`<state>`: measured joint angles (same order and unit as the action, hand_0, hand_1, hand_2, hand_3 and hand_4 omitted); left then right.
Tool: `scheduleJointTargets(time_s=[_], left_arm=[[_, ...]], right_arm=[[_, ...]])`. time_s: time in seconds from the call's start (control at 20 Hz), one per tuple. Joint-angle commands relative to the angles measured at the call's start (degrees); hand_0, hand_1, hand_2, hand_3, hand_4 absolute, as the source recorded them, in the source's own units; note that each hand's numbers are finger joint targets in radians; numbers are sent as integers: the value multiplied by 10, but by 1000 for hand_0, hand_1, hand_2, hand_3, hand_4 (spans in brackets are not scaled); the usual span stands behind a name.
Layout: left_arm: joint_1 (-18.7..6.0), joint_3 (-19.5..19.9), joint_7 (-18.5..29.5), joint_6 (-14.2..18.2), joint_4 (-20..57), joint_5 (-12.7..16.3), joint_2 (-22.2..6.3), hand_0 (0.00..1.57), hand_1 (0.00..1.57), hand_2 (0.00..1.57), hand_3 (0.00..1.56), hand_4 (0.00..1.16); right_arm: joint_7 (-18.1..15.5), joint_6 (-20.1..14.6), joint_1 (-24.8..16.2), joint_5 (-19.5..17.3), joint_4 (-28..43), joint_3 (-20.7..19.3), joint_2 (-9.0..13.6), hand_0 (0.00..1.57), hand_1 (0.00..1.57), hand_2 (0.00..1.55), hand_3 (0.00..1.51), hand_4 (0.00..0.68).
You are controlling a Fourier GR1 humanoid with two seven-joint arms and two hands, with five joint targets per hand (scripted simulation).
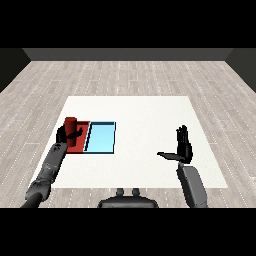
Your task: Pick the red can and put it in the red box
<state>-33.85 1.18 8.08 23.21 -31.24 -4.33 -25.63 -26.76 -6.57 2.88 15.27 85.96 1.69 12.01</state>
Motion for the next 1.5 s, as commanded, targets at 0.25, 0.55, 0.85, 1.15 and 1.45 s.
scheduleJointTargets(time_s=[0.25, 0.55, 0.85, 1.15, 1.45], left_arm=[[-81, 11, -37, 26, 221, -41, -8, 635, 635, 668, 139, 684], [-65, 28, 6, -54, 253, -26, -12, 714, 714, 696, 0, 505], [-119, -36, -78, -87, 295, -98, -43, 0, 0, 0, 0, 0], [-114, -6, -91, -53, 291, -71, -27, 0, 0, 0, 0, 0], [-79, 127, 132, 2, 161, 64, 8, 0, 0, 0, 0, 0]], right_arm=[[-15, -6, 5, -20, 16, 2, -1, 0, 0, 0, 0, 0], [-23, 0, 21, -16, -1, -4, -5, 0, 0, 0, 0, 0], [-41, 6, -4, -22, 31, 10, -16, 0, 0, 0, 0, 0], [-66, 24, -26, -17, 27, 4, -15, 0, 0, 0, 0, 0], [-46, 35, -6, -6, 44, -5, 1, 0, 0, 0, 0, 0]])
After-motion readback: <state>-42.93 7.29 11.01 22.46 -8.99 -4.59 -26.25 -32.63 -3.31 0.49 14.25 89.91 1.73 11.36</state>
